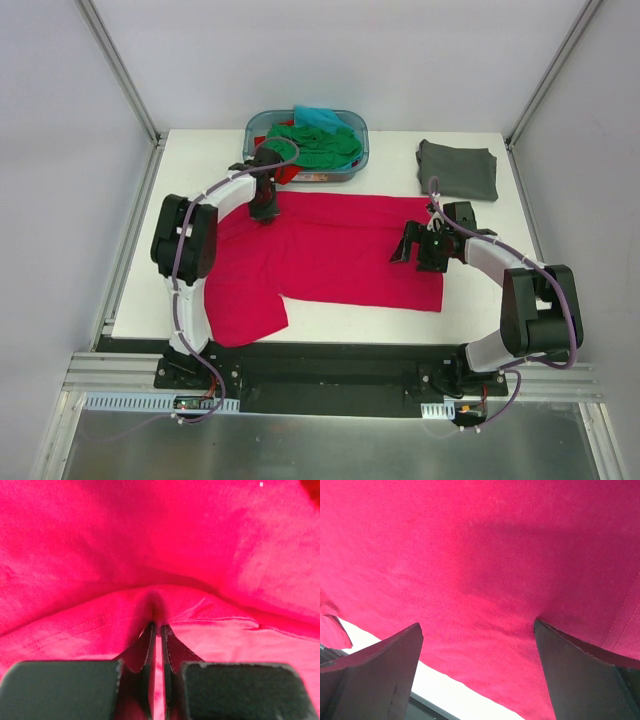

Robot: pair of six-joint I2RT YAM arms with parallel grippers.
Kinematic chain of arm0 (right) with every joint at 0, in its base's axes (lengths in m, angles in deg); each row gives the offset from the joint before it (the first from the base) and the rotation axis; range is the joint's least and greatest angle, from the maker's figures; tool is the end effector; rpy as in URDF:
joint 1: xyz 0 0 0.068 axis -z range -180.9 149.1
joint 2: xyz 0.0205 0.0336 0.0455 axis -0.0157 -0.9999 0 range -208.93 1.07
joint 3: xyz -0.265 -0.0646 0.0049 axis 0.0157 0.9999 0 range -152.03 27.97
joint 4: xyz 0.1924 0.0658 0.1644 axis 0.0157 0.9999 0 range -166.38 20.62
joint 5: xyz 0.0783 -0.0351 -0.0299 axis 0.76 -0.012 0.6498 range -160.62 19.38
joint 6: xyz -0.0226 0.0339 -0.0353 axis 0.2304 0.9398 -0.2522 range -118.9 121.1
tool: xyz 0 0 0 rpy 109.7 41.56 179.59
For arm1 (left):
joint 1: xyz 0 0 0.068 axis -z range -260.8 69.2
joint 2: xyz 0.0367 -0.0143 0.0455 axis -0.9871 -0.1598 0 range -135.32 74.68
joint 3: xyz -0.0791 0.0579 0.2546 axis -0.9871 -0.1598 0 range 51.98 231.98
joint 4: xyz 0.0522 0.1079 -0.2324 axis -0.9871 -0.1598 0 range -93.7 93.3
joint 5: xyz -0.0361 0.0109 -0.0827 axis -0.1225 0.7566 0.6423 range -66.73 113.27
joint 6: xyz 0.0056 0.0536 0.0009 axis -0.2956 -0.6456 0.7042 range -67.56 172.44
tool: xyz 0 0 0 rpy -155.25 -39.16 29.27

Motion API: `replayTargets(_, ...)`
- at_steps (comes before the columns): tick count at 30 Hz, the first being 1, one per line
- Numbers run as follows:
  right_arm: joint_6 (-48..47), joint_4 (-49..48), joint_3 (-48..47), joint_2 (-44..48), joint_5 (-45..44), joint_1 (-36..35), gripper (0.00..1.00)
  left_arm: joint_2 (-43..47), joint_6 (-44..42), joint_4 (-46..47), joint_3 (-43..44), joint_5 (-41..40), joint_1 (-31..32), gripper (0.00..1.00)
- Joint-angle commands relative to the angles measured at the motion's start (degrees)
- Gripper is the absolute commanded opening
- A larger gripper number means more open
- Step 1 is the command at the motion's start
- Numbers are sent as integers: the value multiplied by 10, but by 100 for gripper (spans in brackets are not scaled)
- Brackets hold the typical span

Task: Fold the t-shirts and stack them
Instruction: Fold the flattened tshirt in 1/3 of the way

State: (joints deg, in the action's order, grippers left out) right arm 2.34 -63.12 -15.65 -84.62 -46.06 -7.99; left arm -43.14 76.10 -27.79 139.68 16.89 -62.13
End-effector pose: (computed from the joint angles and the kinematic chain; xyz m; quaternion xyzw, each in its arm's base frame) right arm 0.2787 0.0497 0.1697 -0.1109 0.9283 0.2237 0.2756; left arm 0.4161 -0.1364 0.1801 -0.0559 0.9656 -0.0394 0.2509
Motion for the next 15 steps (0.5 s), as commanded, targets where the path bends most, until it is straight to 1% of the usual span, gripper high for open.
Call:
replayTargets(1,-8,55,9,-19,-6,1,96,65,15,-7,-30,33,2,0)
replayTargets(4,-8,55,9,-20,-6,1,96,80,16,-7,-51,60,6,0)
replayTargets(11,-8,55,9,-19,-5,0,96,93,26,-8,-74,63,7,0)
replayTargets(12,-8,55,9,-19,-5,1,96,98,28,-8,-80,80,7,0)
replayTargets(15,-8,56,9,-19,-5,0,96,123,43,-9,-103,96,7,0)
